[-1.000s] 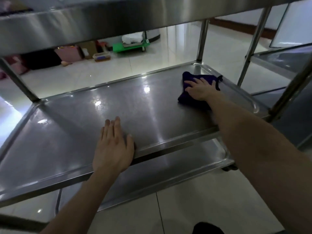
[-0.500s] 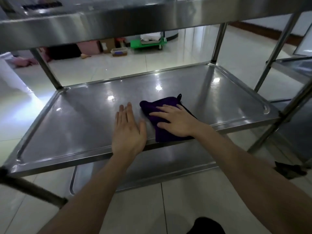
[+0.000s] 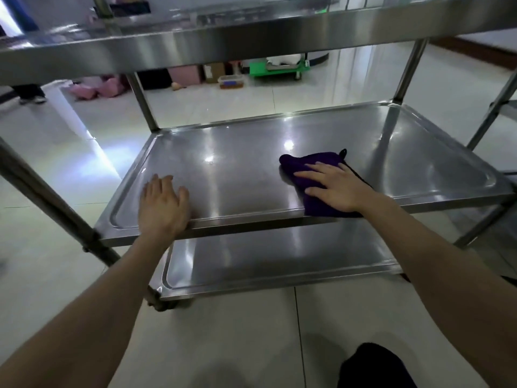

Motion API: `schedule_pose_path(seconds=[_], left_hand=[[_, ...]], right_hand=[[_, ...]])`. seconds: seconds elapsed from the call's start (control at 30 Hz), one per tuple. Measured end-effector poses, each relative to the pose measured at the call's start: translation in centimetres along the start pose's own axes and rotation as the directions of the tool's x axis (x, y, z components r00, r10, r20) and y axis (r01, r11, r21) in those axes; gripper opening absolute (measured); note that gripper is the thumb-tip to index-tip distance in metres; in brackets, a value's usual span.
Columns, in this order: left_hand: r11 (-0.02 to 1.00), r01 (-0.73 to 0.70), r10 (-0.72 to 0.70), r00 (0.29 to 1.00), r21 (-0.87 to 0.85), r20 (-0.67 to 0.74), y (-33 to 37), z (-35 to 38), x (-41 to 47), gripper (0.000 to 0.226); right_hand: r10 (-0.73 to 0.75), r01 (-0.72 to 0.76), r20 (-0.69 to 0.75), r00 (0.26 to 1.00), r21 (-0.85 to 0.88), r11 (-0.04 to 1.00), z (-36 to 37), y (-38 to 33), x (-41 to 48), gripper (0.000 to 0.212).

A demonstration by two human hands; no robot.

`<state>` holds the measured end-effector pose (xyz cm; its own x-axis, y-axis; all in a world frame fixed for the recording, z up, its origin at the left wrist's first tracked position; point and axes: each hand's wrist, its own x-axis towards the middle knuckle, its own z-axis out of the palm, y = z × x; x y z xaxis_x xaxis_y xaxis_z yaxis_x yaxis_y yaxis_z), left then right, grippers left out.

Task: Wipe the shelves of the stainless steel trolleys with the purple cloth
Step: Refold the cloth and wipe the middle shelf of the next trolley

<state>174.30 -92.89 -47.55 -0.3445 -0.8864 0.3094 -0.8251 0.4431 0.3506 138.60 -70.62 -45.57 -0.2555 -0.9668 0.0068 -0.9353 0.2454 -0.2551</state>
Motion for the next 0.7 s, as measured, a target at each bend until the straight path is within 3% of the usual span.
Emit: schedule_pose_path(seconds=[0.13,0.3,0.4,0.47,0.5,0.6,0.63,0.7], left_hand=[[0.997,-0.035,0.035,0.999,-0.074,-0.001,-0.5,0.7,-0.1,0.063],[0.979,-0.081,0.068,0.995,-0.188,-0.071,-0.1,0.3,-0.7,0.055],[0.939,-0.155,0.082,0.968,-0.308,-0.236,-0.7,-0.8,-2.4,0.035],[0.927,-0.126,-0.056,0.885,-0.353,-0.463,-2.3,-1.9,-4.3,0.019],[0.923,-0.092,-0.150,0.809,-0.374,-0.568,-3.4,-2.5,-5.1,0.017],[0.889,0.051,-0.394,0.591,-0.455,-0.704,-7.2,-4.2,-5.7,0.037],[0.870,0.079,-0.436,0.585,-0.487,-0.684,-8.3,-5.0,-5.3,0.046],[0.768,0.102,-0.509,0.697,-0.632,-0.506,-9.6,-6.8,-4.0,0.059]], right_hand=[[0.052,-0.052,-0.007,0.999,-0.032,0.998,1.3,-4.2,0.6,0.057],[-0.116,0.112,-0.042,0.992,-0.083,0.990,6.0,-17.6,3.4,0.059],[-0.131,0.123,-0.090,0.987,-0.087,0.989,7.1,-20.6,3.8,0.057],[-0.138,0.130,-0.094,0.986,-0.085,0.988,6.9,-20.1,3.7,0.058],[-0.143,0.135,-0.096,0.985,-0.087,0.987,6.9,-19.7,3.7,0.058],[-0.146,0.138,-0.088,0.985,-0.092,0.986,6.9,-19.7,3.8,0.058],[-0.144,0.136,-0.083,0.986,-0.090,0.987,6.8,-19.8,3.8,0.058],[-0.127,0.121,-0.071,0.989,-0.086,0.989,6.7,-19.9,3.8,0.057]])
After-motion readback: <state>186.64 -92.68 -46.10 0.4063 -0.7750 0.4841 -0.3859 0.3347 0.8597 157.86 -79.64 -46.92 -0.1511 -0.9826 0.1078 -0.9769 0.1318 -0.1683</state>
